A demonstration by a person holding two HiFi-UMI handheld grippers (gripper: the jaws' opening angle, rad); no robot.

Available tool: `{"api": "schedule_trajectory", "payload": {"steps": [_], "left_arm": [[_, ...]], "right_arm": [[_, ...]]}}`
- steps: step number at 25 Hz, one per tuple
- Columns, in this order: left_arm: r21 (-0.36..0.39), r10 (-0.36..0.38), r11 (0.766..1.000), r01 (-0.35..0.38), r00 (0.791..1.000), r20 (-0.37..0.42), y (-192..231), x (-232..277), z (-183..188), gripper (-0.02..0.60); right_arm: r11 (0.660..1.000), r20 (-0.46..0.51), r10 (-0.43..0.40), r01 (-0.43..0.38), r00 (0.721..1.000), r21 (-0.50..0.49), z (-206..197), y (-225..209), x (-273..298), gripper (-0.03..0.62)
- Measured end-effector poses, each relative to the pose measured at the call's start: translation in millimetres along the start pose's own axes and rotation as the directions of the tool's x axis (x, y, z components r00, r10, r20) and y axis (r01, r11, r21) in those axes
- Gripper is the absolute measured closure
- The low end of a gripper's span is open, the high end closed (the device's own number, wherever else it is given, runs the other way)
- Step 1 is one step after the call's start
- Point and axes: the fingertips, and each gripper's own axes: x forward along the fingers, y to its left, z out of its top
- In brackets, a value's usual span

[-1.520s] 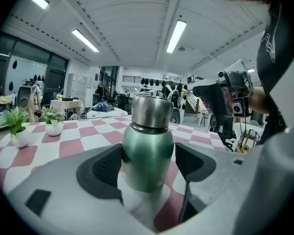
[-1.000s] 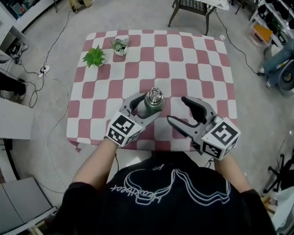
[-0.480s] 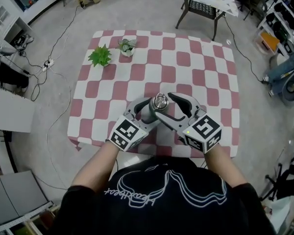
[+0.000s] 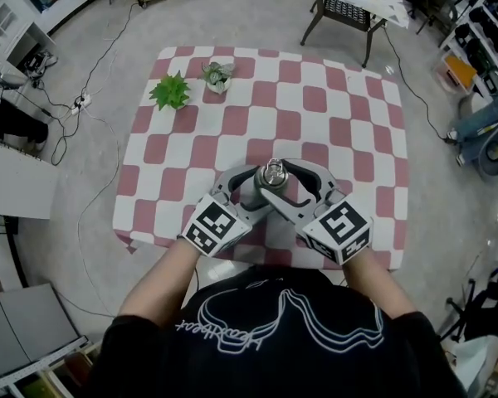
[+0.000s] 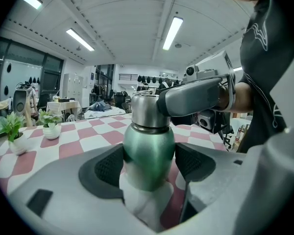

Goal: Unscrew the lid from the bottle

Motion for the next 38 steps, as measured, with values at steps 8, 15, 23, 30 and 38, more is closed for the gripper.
{"api": "schedule_trajectory", "payload": {"steps": [8, 15, 23, 30, 38], "left_arm": [[0.018, -0.038, 0.999, 0.038, 0.999, -0.019, 0.2, 0.3, -0.3, 0.249], [0.044, -0.106, 0.993, 0.108, 0.993, -0.041, 0.1, -1.2, -2.1, 0.249], [0.099, -0.235, 0.965, 0.241, 0.97, -0.064, -0.5, -4.3, -1.8, 0.249], [0.135, -0.331, 0.929, 0.345, 0.936, -0.119, -1.5, -6.0, -2.0, 0.249], [0.143, -0.374, 0.908, 0.394, 0.915, -0.151, -2.5, -6.9, -1.9, 0.249]], "right_arm": [[0.998, -0.016, 0.058, -0.058, 0.998, -0.01, -0.1, -0.1, 0.7, 0.35], [0.982, -0.069, 0.172, -0.176, 0.983, -0.069, -2.0, 3.7, 2.5, 0.35], [0.929, -0.125, 0.331, -0.347, 0.935, -0.132, 0.3, 9.3, 3.8, 0.35], [0.853, -0.173, 0.461, -0.488, 0.871, -0.184, 0.7, 13.3, 2.7, 0.349], [0.778, -0.249, 0.547, -0.595, 0.799, -0.2, 0.5, 15.7, 2.6, 0.347]]}}
